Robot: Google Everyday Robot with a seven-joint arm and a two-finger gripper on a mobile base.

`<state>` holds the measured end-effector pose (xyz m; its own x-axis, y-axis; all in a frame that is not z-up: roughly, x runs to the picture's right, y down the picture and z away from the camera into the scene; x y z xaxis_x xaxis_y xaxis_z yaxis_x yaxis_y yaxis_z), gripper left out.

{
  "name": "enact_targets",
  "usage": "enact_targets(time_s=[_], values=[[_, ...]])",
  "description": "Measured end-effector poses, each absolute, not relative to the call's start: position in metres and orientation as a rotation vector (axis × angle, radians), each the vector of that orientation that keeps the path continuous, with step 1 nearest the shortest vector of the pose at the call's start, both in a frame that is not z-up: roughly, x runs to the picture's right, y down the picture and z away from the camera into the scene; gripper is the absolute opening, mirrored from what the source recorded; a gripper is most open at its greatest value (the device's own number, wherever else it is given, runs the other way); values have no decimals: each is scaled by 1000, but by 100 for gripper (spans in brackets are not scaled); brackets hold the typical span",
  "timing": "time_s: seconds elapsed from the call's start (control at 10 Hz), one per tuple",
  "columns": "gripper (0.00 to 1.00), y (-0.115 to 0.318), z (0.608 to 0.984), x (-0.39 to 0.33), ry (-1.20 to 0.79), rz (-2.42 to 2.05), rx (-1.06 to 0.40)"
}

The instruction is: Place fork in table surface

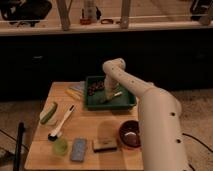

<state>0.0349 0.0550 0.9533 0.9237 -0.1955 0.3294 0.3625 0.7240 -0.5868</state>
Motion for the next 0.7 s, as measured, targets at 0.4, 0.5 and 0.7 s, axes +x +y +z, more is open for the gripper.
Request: enact_targets(time_s=[0.4, 0.5, 0.7], values=[[0, 30, 929, 35, -296, -364, -649], [0, 24, 921, 34, -312, -388, -636], [0, 19, 910, 34, -333, -423, -628]])
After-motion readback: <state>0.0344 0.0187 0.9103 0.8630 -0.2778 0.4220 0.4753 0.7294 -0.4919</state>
